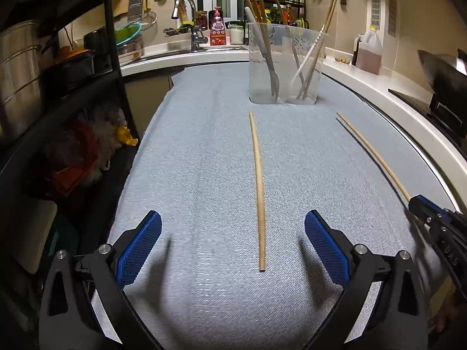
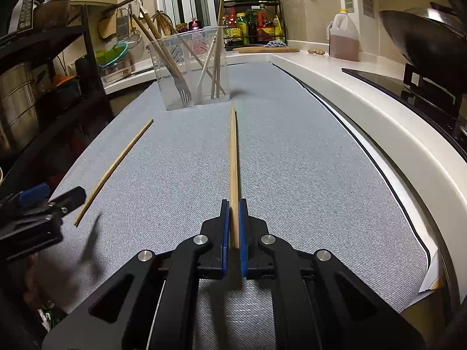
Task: Organize utensils
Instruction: 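Grasp the other chopstick with the left tool while the right holds its own, then lift both held chopsticks and carry them over the clear container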
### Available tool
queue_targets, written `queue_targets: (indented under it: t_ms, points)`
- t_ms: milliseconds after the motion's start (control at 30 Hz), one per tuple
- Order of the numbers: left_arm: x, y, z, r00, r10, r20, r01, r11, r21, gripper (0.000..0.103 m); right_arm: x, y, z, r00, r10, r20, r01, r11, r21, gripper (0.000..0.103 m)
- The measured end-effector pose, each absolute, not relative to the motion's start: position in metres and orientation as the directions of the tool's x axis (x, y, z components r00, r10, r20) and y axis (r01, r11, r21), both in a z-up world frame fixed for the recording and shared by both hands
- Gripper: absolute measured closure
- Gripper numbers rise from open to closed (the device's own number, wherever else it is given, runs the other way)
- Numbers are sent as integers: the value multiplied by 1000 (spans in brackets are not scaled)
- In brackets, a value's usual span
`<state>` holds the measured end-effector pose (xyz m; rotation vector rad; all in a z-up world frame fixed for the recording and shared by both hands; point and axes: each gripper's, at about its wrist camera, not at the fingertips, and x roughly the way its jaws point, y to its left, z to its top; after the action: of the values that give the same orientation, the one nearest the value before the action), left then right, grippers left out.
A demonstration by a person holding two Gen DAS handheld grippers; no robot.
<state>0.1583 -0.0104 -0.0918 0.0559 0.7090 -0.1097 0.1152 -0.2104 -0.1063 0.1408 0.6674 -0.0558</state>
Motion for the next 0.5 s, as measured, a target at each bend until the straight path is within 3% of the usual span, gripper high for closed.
queue_targets:
  t_ms: [267, 333, 400, 433, 500]
  points:
    - [157, -11, -108, 767, -96, -634, 118, 993, -8, 44, 112, -220, -116, 783, 0, -622, 104, 986, 131, 96]
    - [156, -13, -109, 779, -108, -618, 132, 991, -7, 60, 110, -220, -118, 785, 0, -619, 104, 986, 132, 96]
    - [155, -16, -110, 791, -133, -597, 163, 987, -5, 92, 110, -220, -119, 790, 0, -613, 101, 986, 130, 96]
    - [154, -17, -111, 794, -150, -589, 183, 983, -3, 97, 110, -220, -119, 792, 0, -610, 101, 986, 131, 96]
    - [154, -18, -110, 796, -154, -585, 186, 983, -7, 98, 109, -219, -119, 799, -1, -601, 98, 987, 130, 96]
